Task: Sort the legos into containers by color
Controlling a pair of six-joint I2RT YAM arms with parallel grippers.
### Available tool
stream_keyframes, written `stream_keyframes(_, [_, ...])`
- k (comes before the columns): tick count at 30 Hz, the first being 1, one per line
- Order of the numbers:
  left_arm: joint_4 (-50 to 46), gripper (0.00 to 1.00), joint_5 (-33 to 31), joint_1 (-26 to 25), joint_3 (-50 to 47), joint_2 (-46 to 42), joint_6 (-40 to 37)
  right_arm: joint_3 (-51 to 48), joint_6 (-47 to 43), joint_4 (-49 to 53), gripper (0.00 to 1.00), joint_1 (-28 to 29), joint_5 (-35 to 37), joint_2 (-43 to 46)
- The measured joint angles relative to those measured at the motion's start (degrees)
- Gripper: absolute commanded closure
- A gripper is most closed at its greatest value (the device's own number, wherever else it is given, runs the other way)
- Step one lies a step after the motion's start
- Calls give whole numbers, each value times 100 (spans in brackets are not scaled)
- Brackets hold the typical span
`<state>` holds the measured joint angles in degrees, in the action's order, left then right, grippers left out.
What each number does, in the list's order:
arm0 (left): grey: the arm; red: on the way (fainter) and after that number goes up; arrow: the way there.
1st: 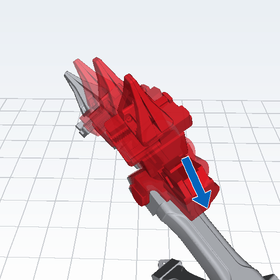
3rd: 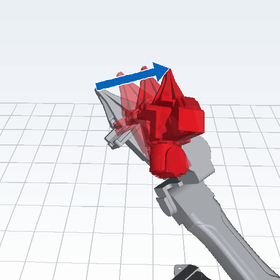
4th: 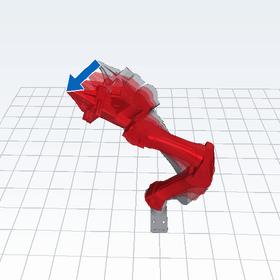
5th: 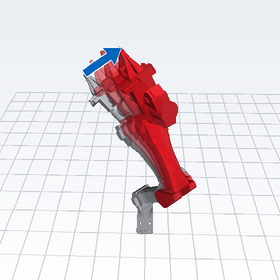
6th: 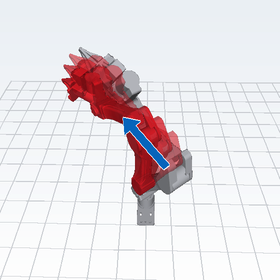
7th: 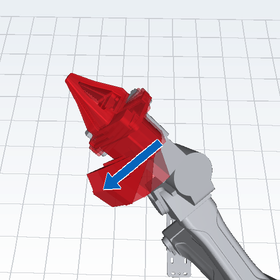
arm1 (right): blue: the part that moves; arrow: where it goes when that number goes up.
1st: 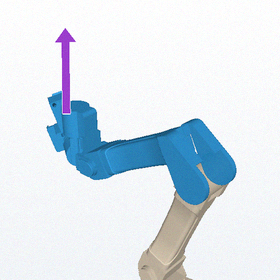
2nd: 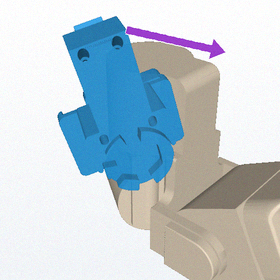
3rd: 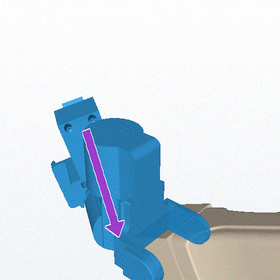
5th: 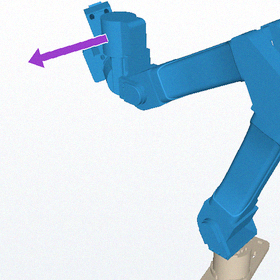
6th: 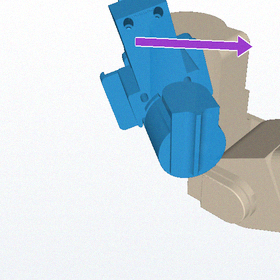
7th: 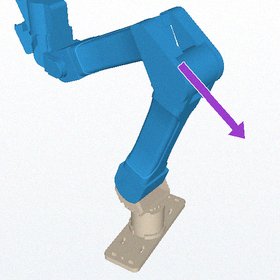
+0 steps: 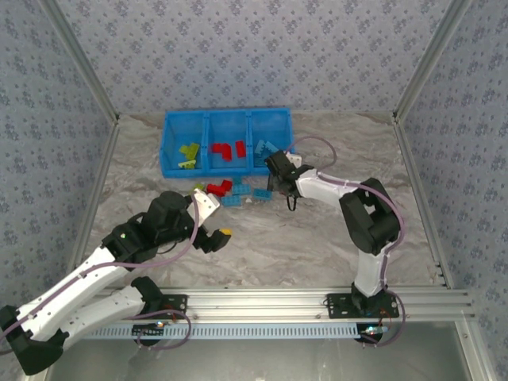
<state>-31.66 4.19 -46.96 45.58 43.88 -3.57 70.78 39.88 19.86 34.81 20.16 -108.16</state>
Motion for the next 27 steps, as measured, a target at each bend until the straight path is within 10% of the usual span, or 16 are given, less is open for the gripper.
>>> stream_keyframes(13, [37, 1, -85, 0, -83, -116, 2, -74, 588, -52, 78, -22, 46, -225])
stream_keyframes(27, [146, 1, -1126, 2, -85, -168, 793, -240, -1281, -439, 76, 1200, 286, 1825])
